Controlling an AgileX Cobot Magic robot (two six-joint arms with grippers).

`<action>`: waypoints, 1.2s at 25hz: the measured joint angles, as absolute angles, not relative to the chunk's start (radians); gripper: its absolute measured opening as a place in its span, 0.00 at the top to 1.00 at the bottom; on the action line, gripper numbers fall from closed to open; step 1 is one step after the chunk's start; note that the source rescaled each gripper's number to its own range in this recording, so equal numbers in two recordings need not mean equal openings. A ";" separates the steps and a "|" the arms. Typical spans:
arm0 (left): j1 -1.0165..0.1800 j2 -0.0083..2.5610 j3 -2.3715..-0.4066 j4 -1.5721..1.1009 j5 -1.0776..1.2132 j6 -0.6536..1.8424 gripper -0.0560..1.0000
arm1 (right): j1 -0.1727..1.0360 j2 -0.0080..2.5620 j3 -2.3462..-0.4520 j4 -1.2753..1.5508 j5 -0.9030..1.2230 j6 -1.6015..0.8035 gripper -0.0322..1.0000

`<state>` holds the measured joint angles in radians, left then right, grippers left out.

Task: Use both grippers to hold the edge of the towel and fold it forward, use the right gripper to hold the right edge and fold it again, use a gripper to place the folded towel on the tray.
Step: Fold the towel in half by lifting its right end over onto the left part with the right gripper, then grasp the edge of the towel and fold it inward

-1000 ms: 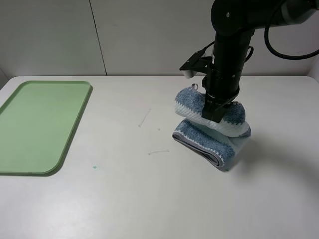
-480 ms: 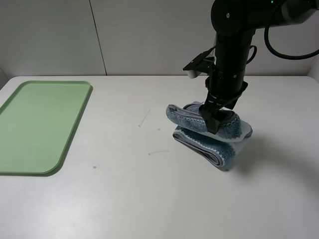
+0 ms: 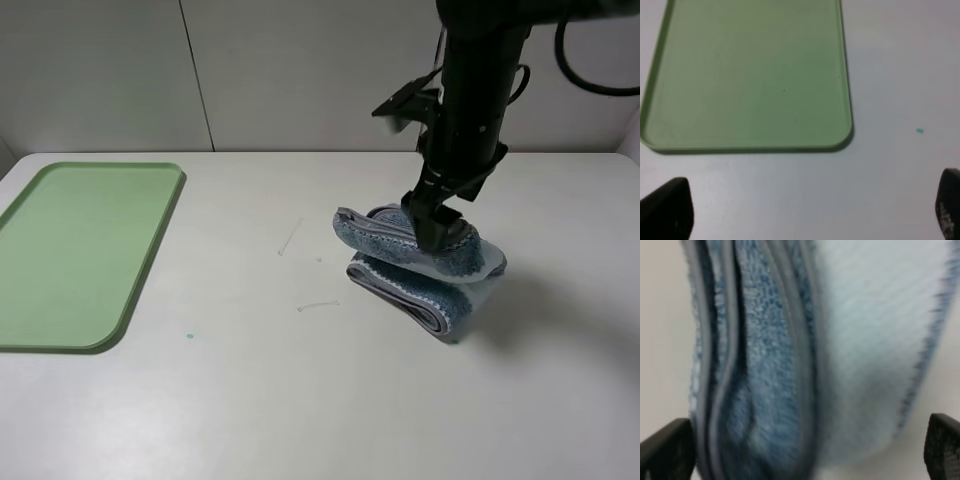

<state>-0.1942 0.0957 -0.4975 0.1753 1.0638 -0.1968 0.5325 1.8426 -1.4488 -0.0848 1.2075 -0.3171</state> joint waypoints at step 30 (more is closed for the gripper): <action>-0.194 0.096 -0.498 0.175 1.064 -0.197 0.03 | 0.532 0.995 -1.093 -0.063 1.215 -0.075 0.00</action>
